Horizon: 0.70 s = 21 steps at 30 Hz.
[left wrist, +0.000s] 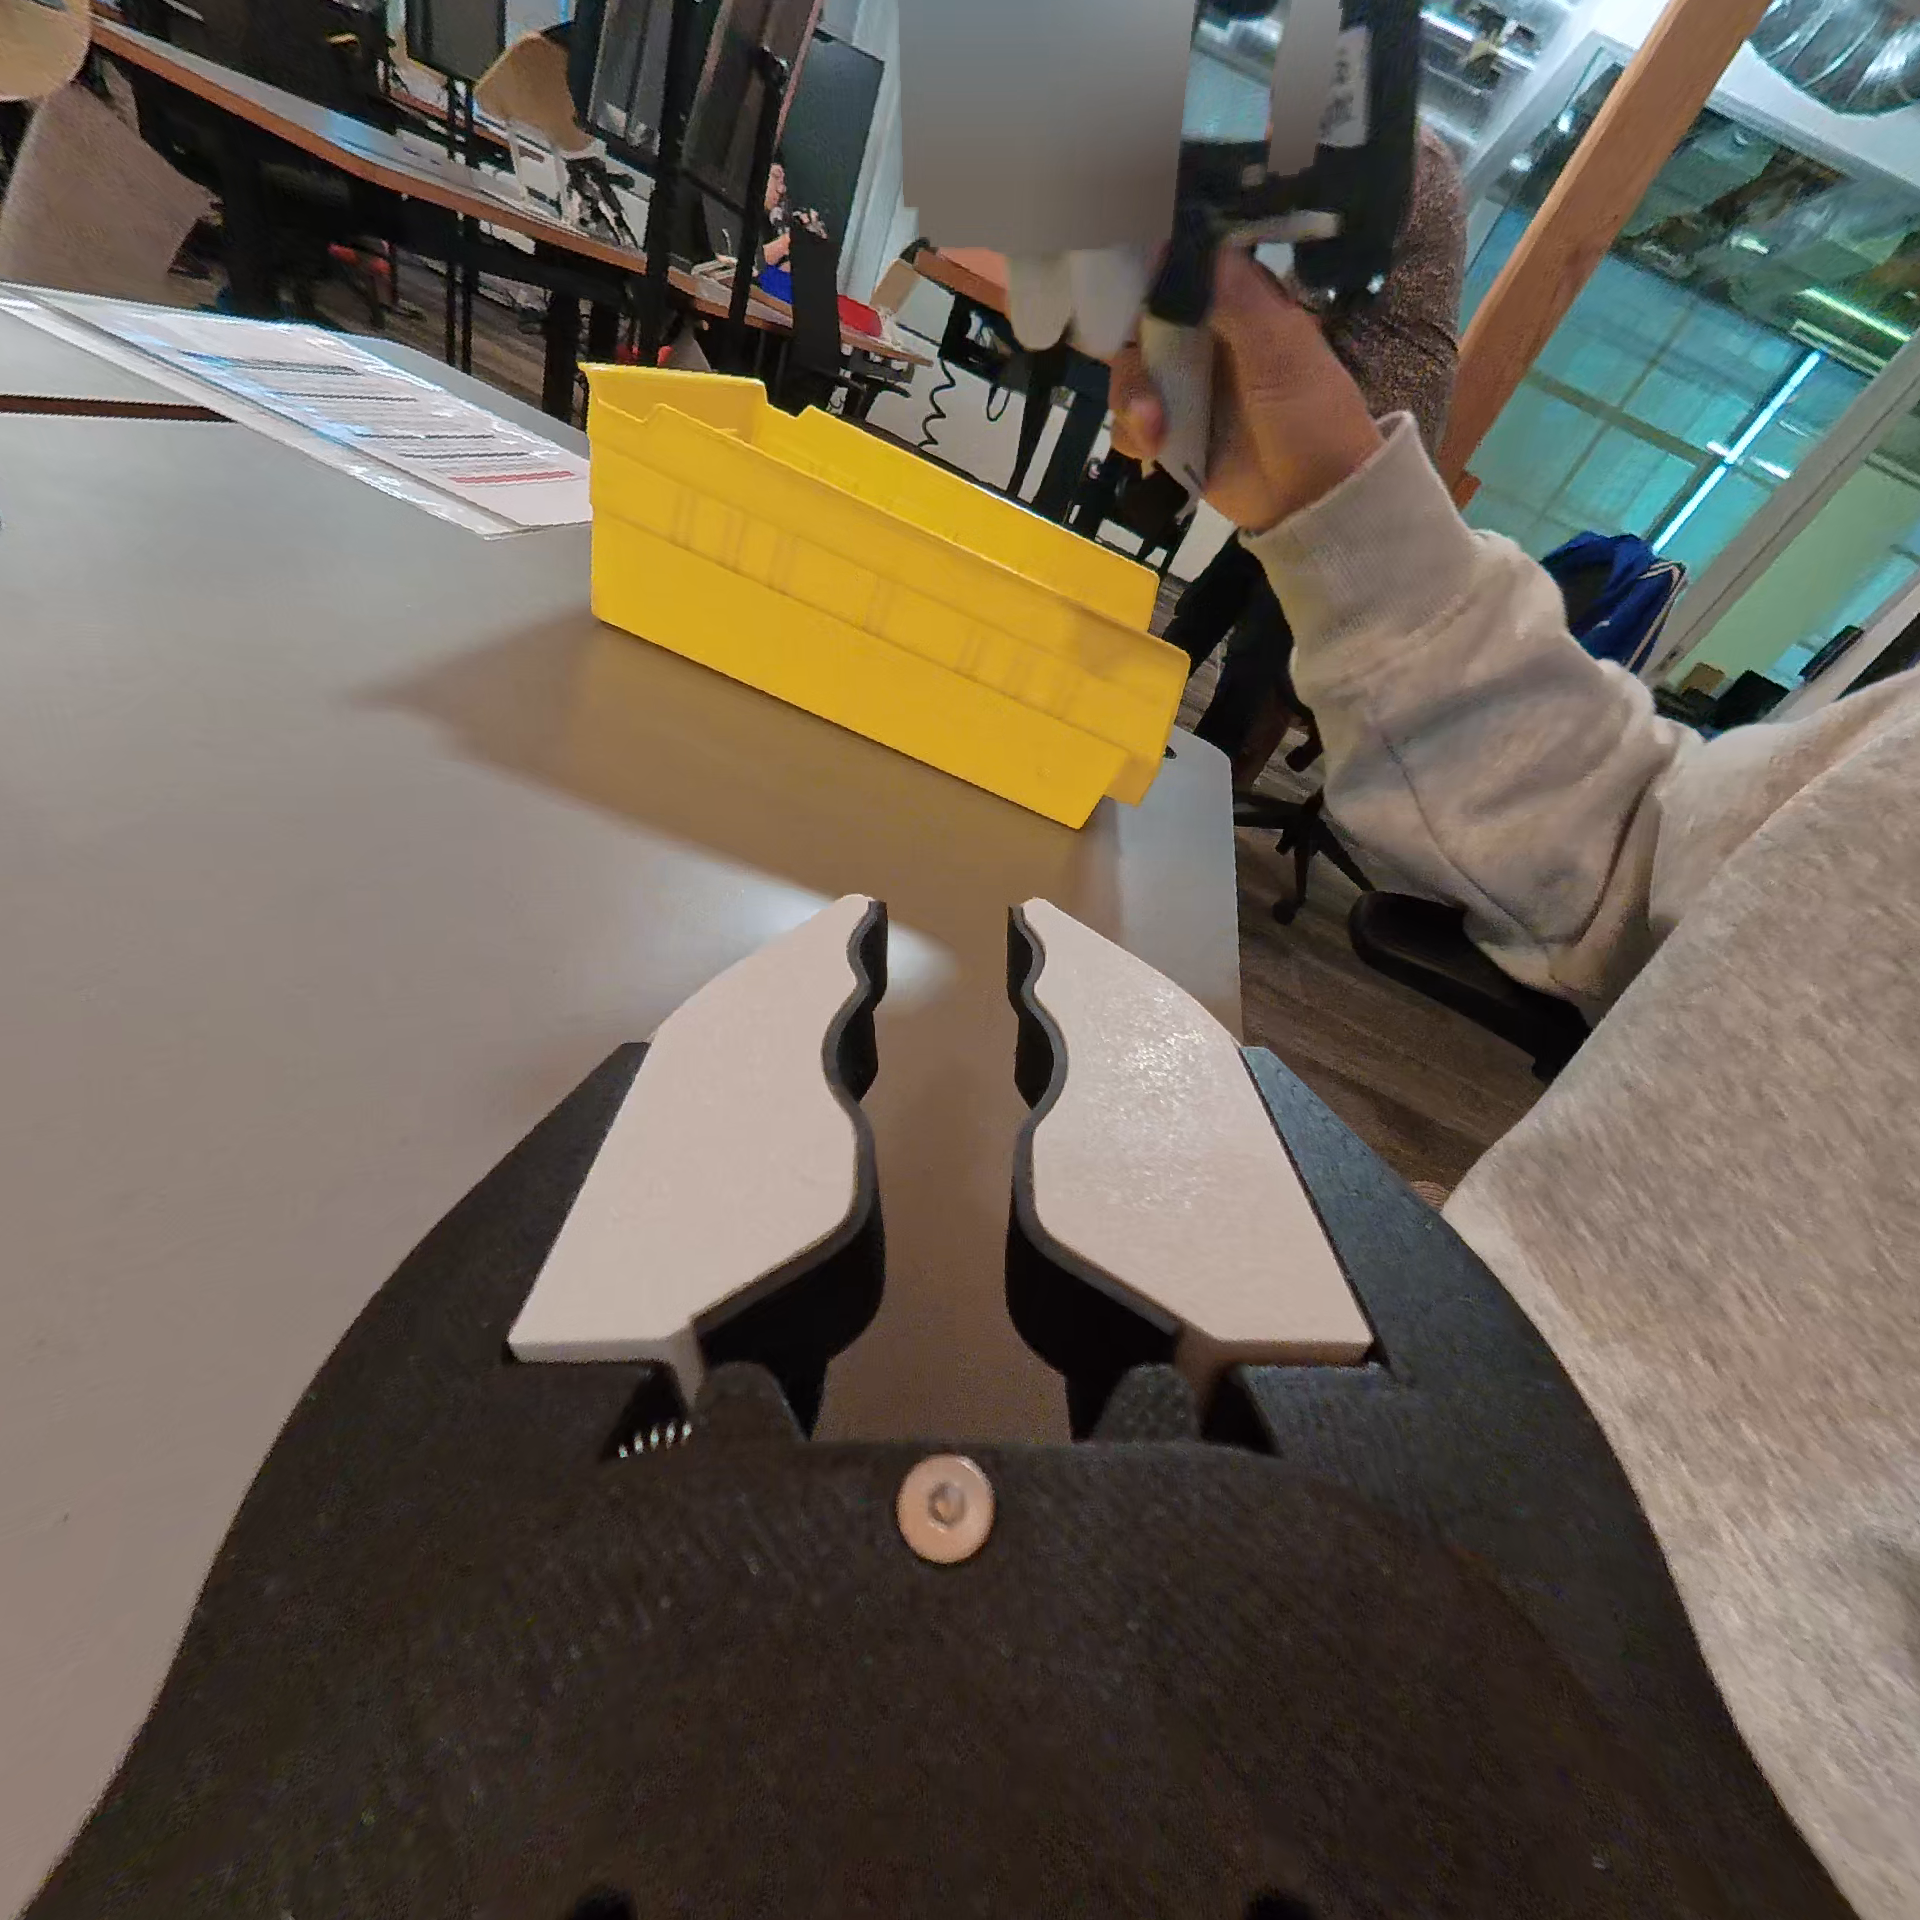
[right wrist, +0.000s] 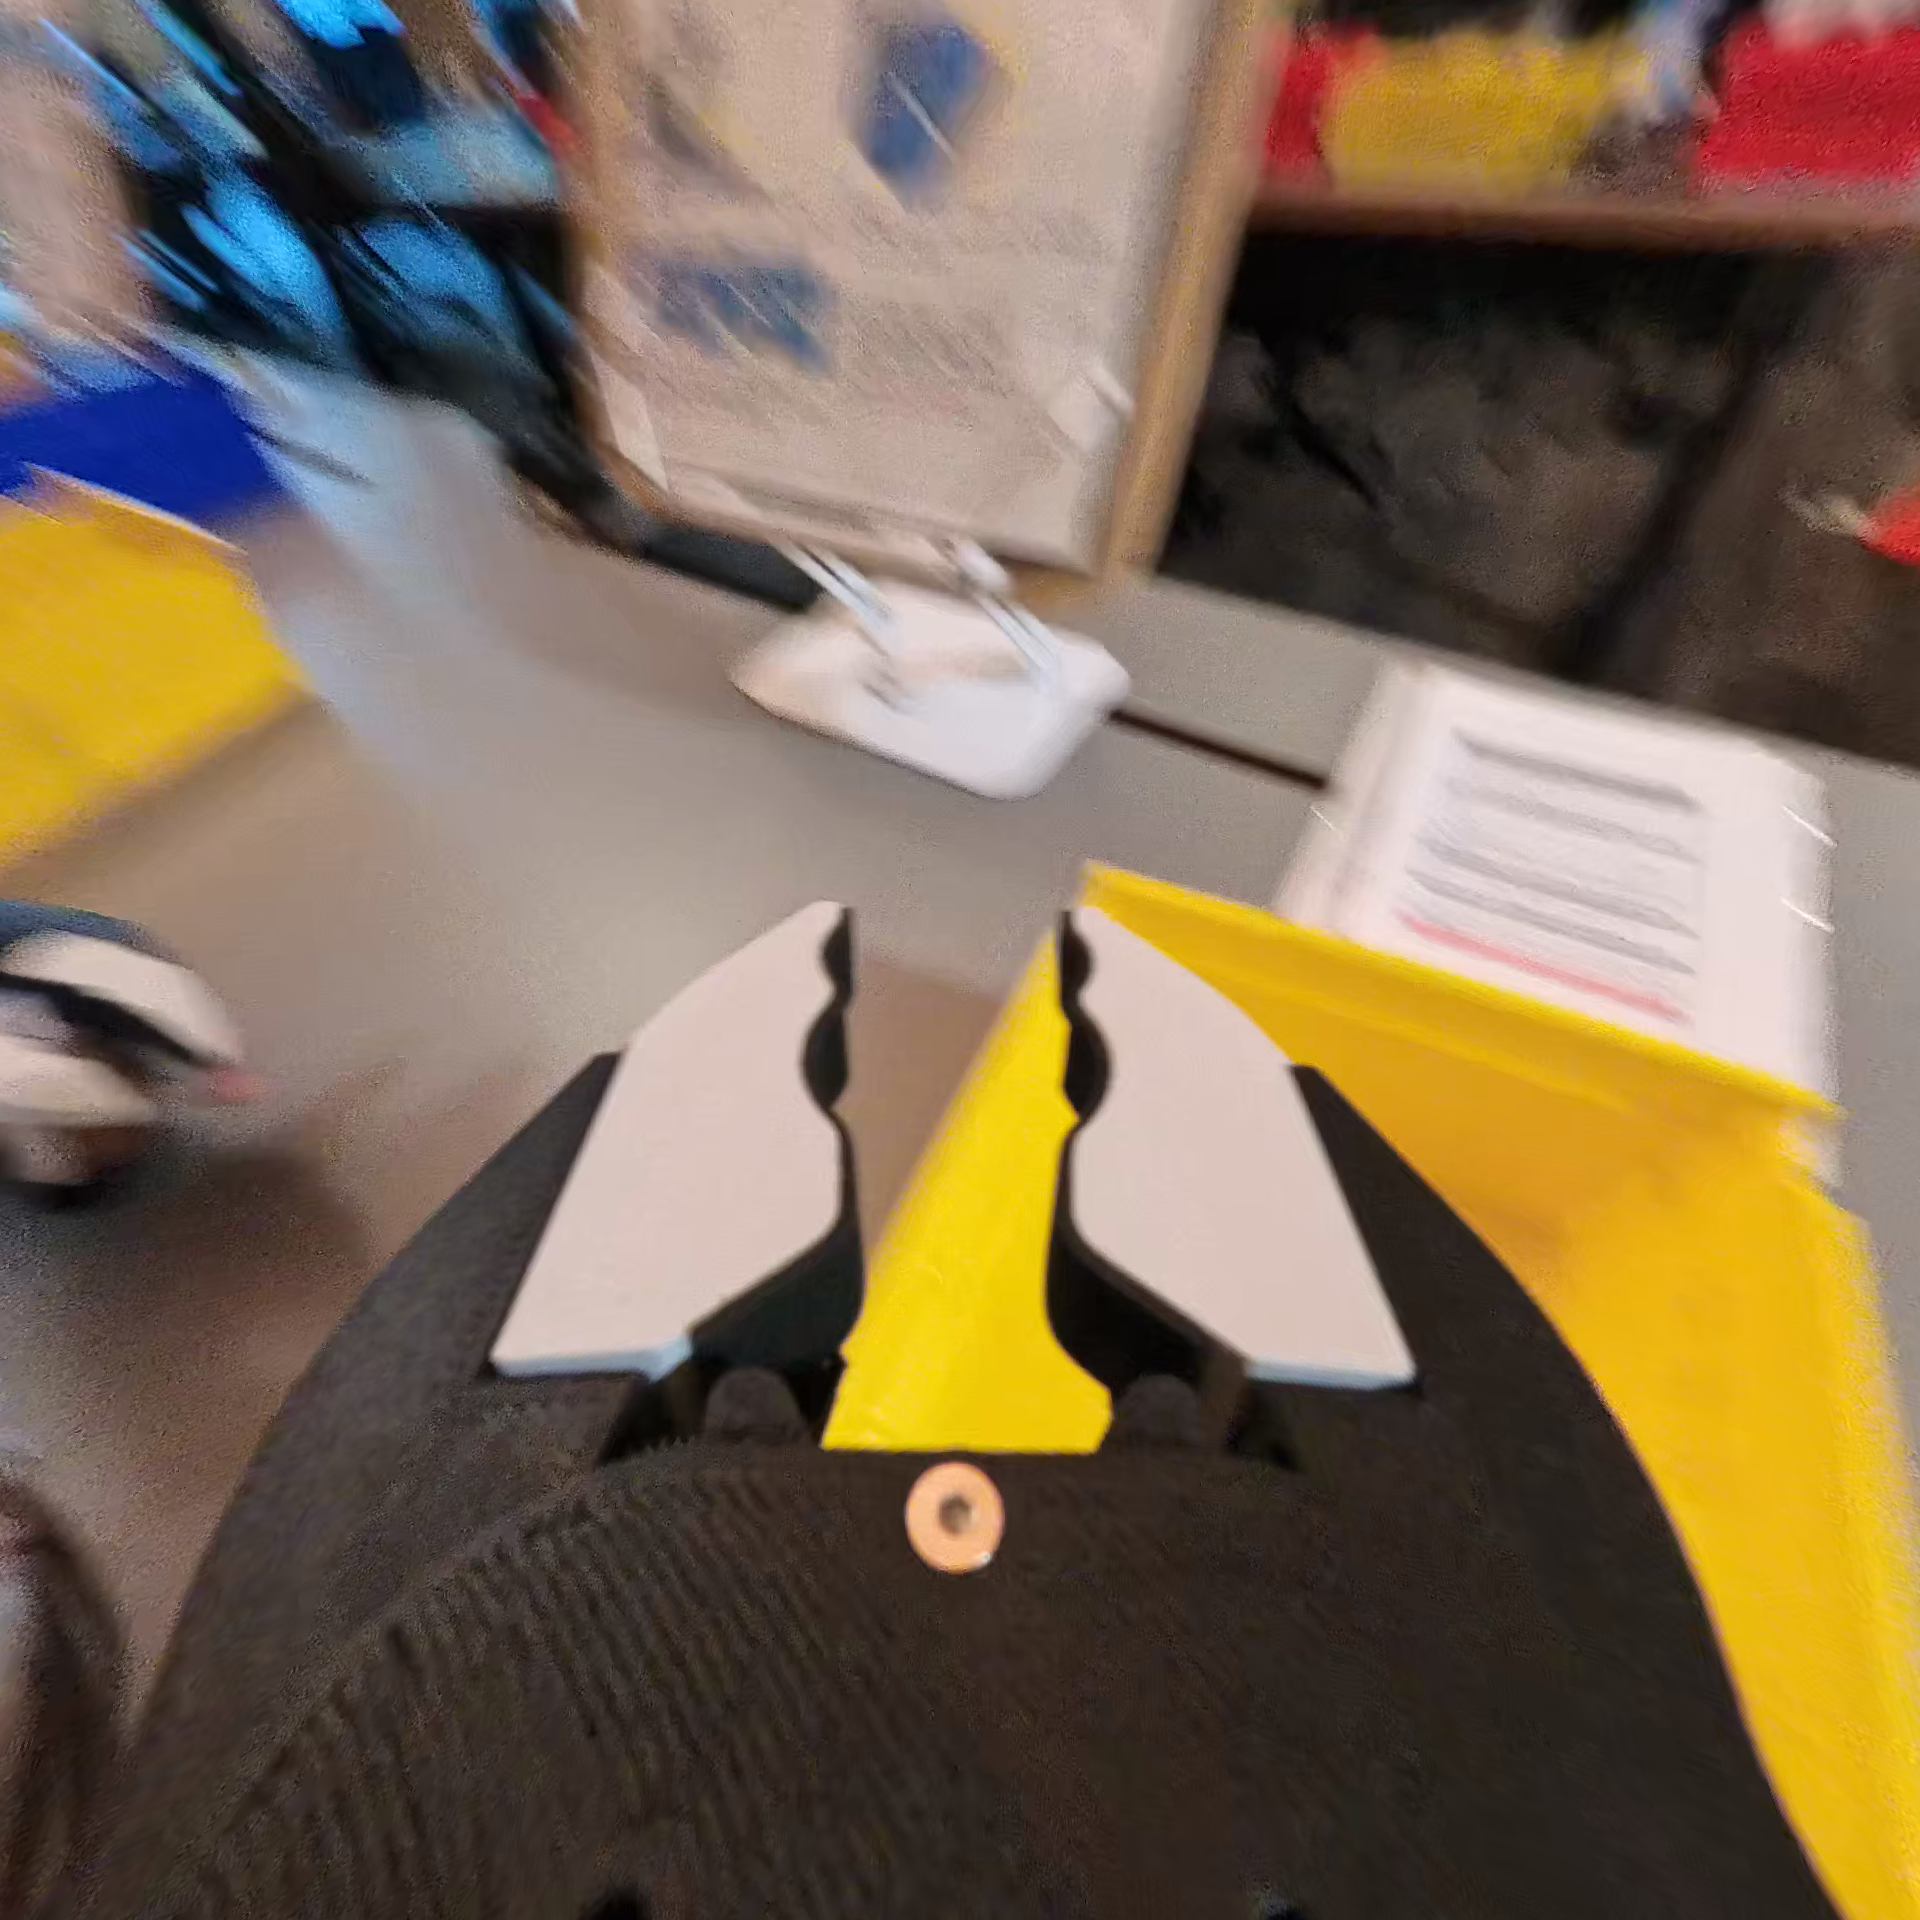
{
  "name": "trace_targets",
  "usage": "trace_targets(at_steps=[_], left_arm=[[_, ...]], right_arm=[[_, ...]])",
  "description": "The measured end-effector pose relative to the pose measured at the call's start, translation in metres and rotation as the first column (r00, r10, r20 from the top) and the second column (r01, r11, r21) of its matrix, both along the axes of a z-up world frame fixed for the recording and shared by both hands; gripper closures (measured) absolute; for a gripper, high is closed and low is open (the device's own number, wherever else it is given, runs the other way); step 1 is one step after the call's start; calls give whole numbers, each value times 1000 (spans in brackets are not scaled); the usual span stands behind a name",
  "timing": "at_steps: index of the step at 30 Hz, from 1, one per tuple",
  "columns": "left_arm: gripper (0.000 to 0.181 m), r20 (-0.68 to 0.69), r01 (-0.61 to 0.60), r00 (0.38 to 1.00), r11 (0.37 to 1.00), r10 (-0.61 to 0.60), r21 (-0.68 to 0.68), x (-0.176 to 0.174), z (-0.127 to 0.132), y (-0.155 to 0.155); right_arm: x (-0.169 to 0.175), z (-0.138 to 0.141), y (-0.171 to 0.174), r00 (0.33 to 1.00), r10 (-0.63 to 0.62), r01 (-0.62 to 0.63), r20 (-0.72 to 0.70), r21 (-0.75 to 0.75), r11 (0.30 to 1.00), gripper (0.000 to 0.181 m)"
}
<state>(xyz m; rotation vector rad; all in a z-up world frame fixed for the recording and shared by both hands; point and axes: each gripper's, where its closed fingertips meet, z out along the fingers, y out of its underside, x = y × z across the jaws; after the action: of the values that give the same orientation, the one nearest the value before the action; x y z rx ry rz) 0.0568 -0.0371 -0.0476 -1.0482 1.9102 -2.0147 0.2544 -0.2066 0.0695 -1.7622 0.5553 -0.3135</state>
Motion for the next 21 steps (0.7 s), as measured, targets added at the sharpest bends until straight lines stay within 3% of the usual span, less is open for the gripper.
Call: trace_targets(at_steps=[1,3,6,10,12,15,18,19,21], left_arm=[[159,-2,0,1000,1000,0,-2,0,0,0],[159,-5,-4,1000,1000,4,-8,1,0,1],[158,3,-6,1000,1000,6,-14,0,1,2],[158,5,0,1000,1000,0,-4,-1,1,1],[158,3,8,1000,1000,-8,-7,-2,1,1],[158,-1,16,1000,1000,-16,-15,-2,1,1],[158,1,20,1000,1000,-20,-19,-2,2,0],[158,3,21,1000,1000,-21,-17,-2,2,0],[158,8,22,1000,1000,-22,-10,-3,2,0]], right_arm=[[-27,8,21,996,89,-90,19,93,992,128],[-79,-5,59,969,243,-247,49,139,959,126],[-134,-43,98,937,330,-341,114,97,935,154],[-187,-79,135,869,494,-493,23,117,862,159],[-196,-87,143,848,530,-527,9,113,842,180],[-194,-94,145,844,537,-530,-11,144,836,181],[-193,-103,145,828,552,-523,-101,217,824,166],[-192,-105,144,823,554,-518,-128,231,824,178],[-188,-109,144,822,549,-509,-150,240,827,181]])
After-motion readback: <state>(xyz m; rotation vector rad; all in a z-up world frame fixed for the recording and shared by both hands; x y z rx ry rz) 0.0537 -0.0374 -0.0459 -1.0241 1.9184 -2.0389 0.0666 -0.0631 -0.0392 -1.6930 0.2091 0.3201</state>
